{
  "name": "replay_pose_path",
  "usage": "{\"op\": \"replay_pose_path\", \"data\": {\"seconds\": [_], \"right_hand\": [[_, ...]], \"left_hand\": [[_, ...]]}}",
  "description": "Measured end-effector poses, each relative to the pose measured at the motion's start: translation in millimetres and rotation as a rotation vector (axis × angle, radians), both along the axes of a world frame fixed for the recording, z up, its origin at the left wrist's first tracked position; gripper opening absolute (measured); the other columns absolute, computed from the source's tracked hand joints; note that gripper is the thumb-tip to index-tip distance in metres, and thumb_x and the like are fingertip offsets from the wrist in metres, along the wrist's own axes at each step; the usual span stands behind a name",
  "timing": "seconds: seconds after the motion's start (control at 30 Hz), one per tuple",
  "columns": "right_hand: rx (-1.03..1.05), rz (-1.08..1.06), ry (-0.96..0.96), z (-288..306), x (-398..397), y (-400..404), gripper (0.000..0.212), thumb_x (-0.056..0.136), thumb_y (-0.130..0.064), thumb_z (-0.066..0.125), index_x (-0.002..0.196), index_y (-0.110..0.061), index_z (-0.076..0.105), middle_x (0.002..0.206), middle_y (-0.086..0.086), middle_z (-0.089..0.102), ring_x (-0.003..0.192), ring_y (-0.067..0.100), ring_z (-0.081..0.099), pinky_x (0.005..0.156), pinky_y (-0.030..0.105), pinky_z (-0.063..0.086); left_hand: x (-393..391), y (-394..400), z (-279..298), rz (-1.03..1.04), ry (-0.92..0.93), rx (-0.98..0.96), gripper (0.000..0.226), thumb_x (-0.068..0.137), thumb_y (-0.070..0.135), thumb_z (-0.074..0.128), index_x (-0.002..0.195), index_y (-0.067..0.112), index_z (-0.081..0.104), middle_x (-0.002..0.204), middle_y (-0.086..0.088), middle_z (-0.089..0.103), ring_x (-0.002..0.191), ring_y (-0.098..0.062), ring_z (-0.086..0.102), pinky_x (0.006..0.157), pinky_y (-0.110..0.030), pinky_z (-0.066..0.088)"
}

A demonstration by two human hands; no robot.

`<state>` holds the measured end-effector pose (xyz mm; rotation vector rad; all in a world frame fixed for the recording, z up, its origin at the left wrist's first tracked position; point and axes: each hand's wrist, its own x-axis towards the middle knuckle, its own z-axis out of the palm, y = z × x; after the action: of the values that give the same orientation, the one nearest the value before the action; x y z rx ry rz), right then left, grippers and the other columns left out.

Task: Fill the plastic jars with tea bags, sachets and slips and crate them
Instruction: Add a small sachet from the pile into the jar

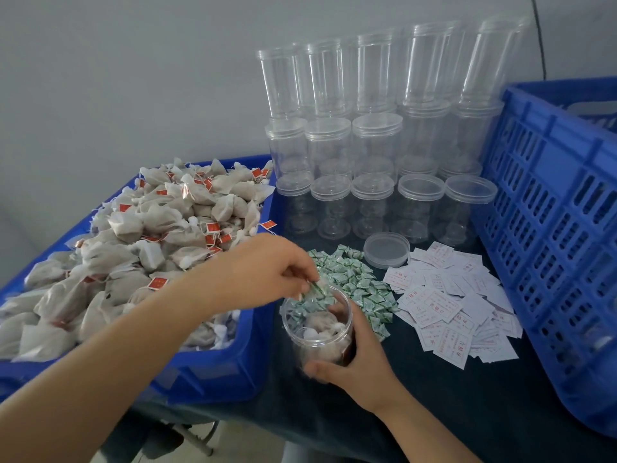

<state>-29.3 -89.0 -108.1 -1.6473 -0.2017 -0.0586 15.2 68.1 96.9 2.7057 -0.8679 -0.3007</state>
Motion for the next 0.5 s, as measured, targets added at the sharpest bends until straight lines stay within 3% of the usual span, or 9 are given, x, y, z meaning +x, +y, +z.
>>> {"op": "replay_pose_path", "data": {"seconds": [0.1, 0.17, 0.23, 0.33, 0.37, 0.5], "right_hand": [[0.007, 0.007, -0.002, -0.4, 0.4, 0.6, 0.115, 0.054, -0.039, 0.093, 0.151, -0.029, 0.033, 0.143, -0.003, 0.05, 0.13, 0.012, 0.054, 0.108, 0.041, 0.048], [0.013, 0.018, 0.0, -0.3, 0.4, 0.5, 0.114, 0.056, -0.039, 0.093, 0.152, -0.028, 0.032, 0.145, -0.001, 0.049, 0.131, 0.014, 0.054, 0.108, 0.042, 0.048], [0.013, 0.015, -0.006, -0.2, 0.5, 0.0, 0.11, 0.059, -0.04, 0.093, 0.151, -0.029, 0.034, 0.144, -0.002, 0.051, 0.131, 0.013, 0.054, 0.106, 0.035, 0.049], [0.018, 0.004, -0.006, 1.1, 0.2, 0.1, 0.103, 0.061, -0.038, 0.094, 0.148, -0.03, 0.038, 0.141, -0.006, 0.054, 0.13, 0.009, 0.054, 0.099, 0.02, 0.048], [0.023, 0.002, -0.01, 1.3, 0.2, 0.3, 0.103, 0.061, -0.037, 0.094, 0.147, -0.031, 0.039, 0.14, -0.007, 0.055, 0.129, 0.007, 0.054, 0.098, 0.017, 0.047], [0.026, 0.003, -0.037, 1.3, 0.3, 0.8, 0.103, 0.058, -0.039, 0.092, 0.145, -0.042, 0.036, 0.143, -0.009, 0.052, 0.13, 0.006, 0.053, 0.102, 0.022, 0.048]], "left_hand": [[-14.6, -12.0, -16.0, -0.037, -0.101, 0.113, 0.023, 0.093, 0.018, 0.055, 0.112, 0.024, 0.067, 0.095, 0.015, 0.064, 0.079, 0.006, 0.056, 0.07, -0.005, 0.04], [-18.7, -19.4, -25.3, -0.031, -0.146, 0.162, 0.028, 0.095, 0.014, 0.049, 0.119, 0.02, 0.062, 0.107, 0.006, 0.064, 0.095, -0.005, 0.057, 0.08, -0.016, 0.043], [-19.3, -25.9, -30.2, -0.036, -0.133, 0.222, 0.028, 0.096, 0.011, 0.046, 0.118, 0.02, 0.061, 0.108, 0.001, 0.063, 0.099, -0.013, 0.057, 0.084, -0.026, 0.046], [-15.4, -35.4, -33.9, -0.082, -0.096, 0.317, 0.023, 0.09, 0.0, 0.046, 0.094, 0.015, 0.062, 0.093, -0.005, 0.062, 0.086, -0.024, 0.055, 0.073, -0.031, 0.045], [-13.4, -38.1, -34.9, -0.09, -0.086, 0.355, 0.023, 0.088, -0.002, 0.046, 0.094, 0.01, 0.064, 0.094, -0.006, 0.063, 0.088, -0.025, 0.057, 0.073, -0.032, 0.045], [-8.6, -46.6, -39.8, -0.121, -0.073, 0.467, 0.024, 0.089, 0.0, 0.048, 0.101, 0.007, 0.066, 0.102, -0.008, 0.065, 0.093, -0.024, 0.06, 0.07, -0.03, 0.044]]}}
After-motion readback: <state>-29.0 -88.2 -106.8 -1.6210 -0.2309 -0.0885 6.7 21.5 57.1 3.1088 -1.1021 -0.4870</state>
